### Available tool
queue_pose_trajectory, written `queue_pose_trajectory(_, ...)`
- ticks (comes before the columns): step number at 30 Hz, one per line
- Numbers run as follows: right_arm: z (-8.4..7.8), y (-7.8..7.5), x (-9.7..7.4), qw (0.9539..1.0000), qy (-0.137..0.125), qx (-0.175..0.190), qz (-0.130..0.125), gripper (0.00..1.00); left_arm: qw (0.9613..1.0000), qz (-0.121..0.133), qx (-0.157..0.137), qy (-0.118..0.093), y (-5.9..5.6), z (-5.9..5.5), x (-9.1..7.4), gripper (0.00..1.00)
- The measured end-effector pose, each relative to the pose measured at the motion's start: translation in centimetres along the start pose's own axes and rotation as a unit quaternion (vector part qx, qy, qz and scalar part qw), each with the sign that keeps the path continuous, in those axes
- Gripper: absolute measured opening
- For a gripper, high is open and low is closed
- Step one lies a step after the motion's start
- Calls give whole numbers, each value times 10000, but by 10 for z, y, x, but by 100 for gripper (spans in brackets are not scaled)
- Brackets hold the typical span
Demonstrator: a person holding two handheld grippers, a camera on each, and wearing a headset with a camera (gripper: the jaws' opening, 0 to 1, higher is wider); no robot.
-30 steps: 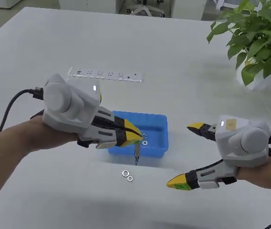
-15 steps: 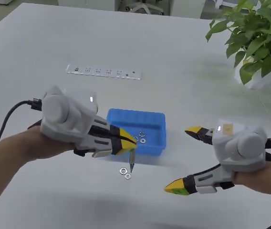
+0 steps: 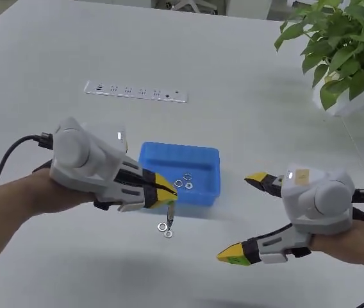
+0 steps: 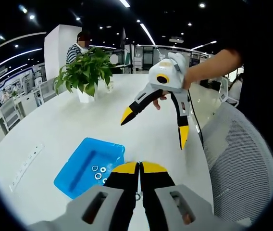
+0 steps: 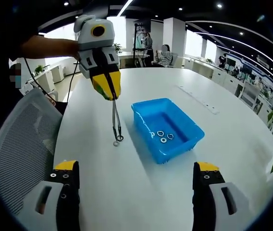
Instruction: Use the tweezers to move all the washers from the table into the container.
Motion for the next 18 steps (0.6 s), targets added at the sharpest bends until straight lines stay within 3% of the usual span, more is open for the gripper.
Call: queue_pose_trajectory(18, 0, -4, 3, 10000, 63, -11, 38, 98, 9998, -157, 107, 51, 1, -5, 8, 5)
Point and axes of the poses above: the centre of the closed fingertips' face, and the gripper's own axes: x roughly forward along the fingers, y roughly to its left, z roughly out of its top, the point moved 7 cm from there along -x, roughly backward along the fingers, and after that the axes turned 10 degrees about z, right-handed, at the moved point
